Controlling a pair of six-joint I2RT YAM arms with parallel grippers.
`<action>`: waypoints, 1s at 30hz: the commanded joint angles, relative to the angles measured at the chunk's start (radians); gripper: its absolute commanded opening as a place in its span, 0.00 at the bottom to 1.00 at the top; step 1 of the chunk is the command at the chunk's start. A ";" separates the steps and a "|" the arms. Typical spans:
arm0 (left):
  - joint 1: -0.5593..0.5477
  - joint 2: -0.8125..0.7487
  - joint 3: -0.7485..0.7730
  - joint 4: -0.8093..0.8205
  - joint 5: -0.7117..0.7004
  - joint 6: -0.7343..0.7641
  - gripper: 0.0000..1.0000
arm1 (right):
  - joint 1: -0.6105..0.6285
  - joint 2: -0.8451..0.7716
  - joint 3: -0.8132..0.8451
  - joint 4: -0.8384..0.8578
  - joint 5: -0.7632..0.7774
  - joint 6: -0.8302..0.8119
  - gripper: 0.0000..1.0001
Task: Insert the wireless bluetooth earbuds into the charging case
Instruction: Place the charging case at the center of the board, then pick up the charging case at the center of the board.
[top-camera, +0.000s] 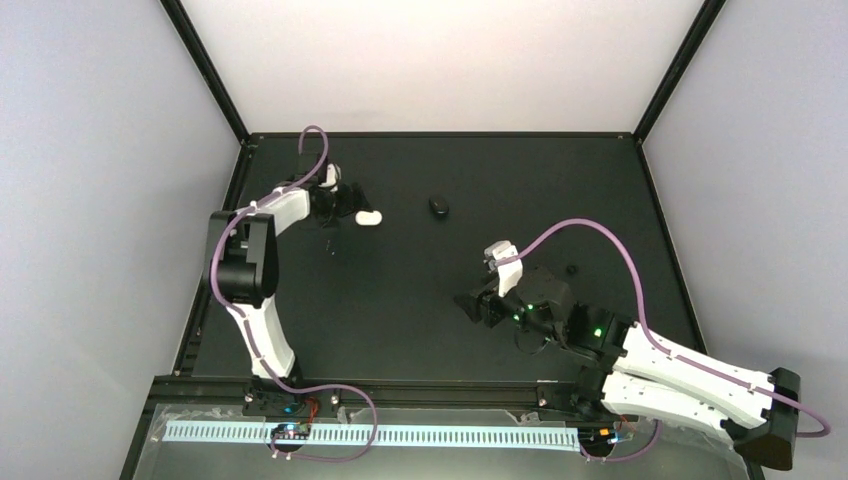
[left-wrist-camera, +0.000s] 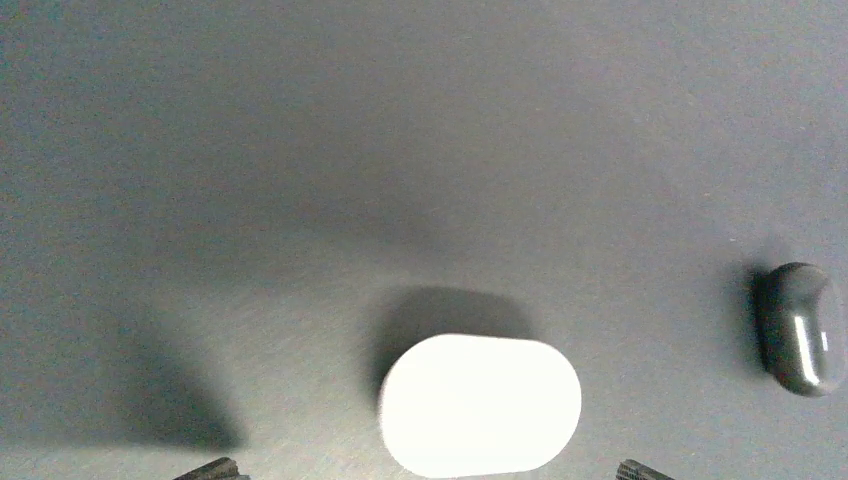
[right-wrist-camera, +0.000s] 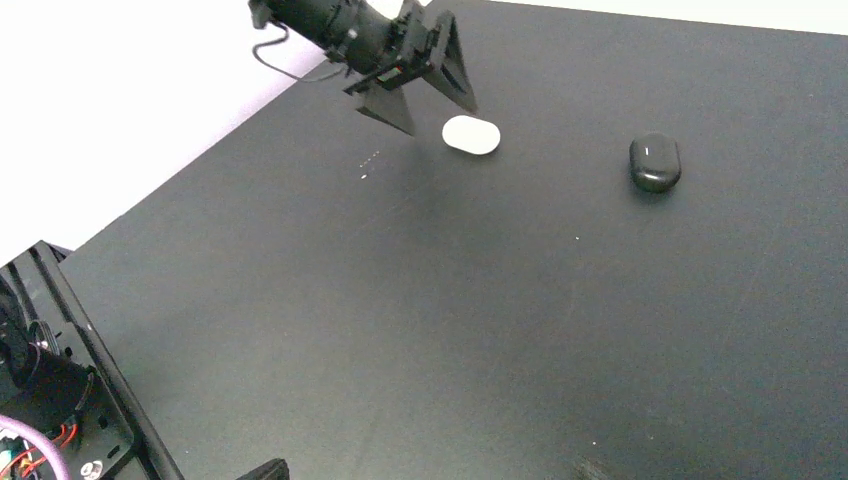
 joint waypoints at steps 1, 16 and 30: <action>0.010 -0.177 -0.059 -0.091 -0.147 -0.030 0.99 | -0.004 0.039 0.048 0.017 0.038 -0.012 0.73; -0.241 -1.098 -0.383 0.055 -0.480 0.194 0.99 | -0.336 0.721 0.305 0.348 -0.013 0.161 0.73; -0.367 -1.320 -0.575 0.224 -0.490 0.231 0.99 | -0.499 1.336 0.885 0.081 -0.129 0.050 0.72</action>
